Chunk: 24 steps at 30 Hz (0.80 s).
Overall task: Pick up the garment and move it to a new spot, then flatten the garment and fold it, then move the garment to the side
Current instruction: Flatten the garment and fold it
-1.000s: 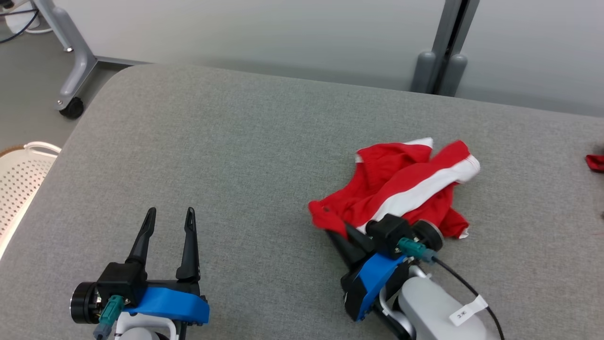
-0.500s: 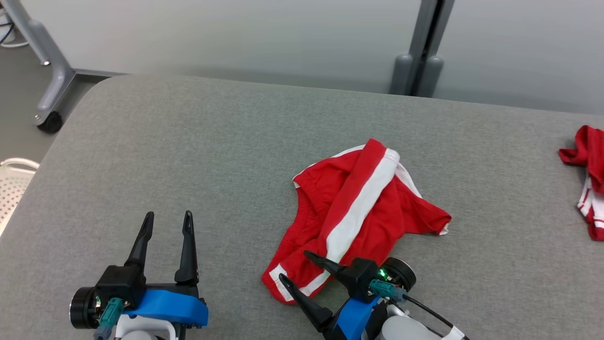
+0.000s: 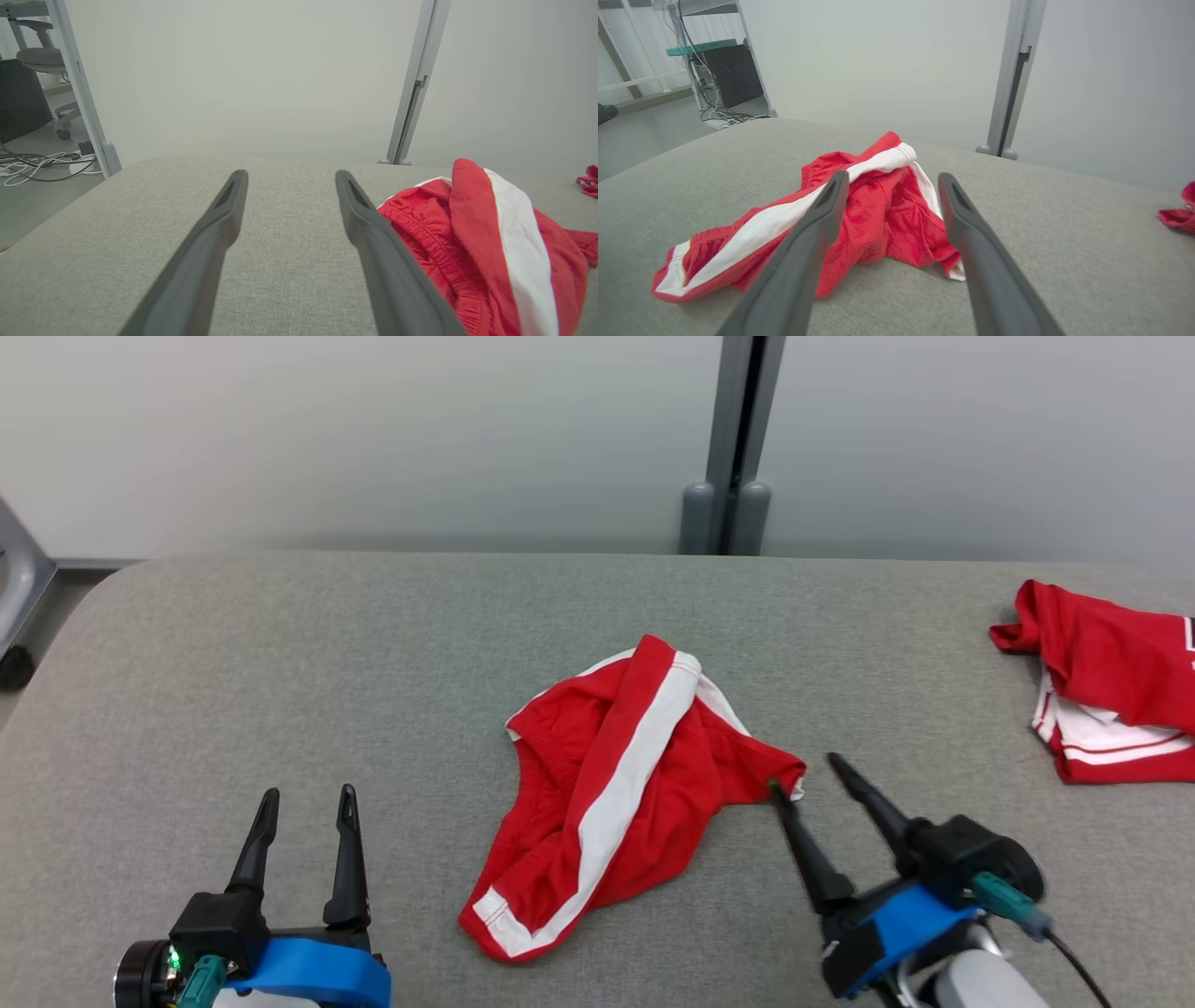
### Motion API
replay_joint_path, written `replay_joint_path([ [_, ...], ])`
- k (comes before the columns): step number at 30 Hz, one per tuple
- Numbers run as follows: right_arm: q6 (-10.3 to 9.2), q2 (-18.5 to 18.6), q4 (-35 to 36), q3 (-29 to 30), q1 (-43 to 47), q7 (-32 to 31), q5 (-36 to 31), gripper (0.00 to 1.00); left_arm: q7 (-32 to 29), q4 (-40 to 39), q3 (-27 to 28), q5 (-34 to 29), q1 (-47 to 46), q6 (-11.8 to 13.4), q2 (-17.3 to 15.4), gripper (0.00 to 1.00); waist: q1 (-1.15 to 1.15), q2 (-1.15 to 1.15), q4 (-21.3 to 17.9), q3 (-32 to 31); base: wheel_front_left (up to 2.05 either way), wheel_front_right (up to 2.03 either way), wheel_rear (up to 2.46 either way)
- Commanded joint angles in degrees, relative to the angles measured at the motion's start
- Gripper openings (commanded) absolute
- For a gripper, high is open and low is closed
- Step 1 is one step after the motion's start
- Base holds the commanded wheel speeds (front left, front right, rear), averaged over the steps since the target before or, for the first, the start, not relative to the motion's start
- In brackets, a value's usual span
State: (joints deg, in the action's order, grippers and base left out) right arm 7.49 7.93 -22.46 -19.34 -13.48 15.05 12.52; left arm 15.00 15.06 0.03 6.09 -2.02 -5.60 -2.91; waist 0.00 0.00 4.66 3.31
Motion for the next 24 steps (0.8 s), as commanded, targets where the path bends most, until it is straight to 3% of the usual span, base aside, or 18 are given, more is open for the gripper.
replay_joint_path([
  [1, 0.01, 0.2, 1.1, 2.3, 2.1, 0.2, -0.9, 1.00, 0.2, -0.2, 0.4, -0.3, 0.6, -0.1, 0.0, 1.00, 0.00, 0.00, -1.0, -0.8, 0.00, 0.00, 0.00],
  [11, 0.01, -2.9, 6.8, 17.0, 13.4, 0.2, -4.4, 1.00, 0.2, -0.8, 1.3, -1.7, 1.7, -0.4, 0.0, 1.00, 0.00, 0.00, -2.2, -1.4, 0.00, 0.00, 0.00],
  [24, 0.01, -4.6, 7.3, 18.1, 12.0, 0.2, -6.3, 1.00, 0.2, -0.5, 1.0, -1.7, 0.9, -0.5, 0.0, 1.00, 0.00, 0.00, -1.6, -1.4, 0.00, 0.00, 0.00],
])
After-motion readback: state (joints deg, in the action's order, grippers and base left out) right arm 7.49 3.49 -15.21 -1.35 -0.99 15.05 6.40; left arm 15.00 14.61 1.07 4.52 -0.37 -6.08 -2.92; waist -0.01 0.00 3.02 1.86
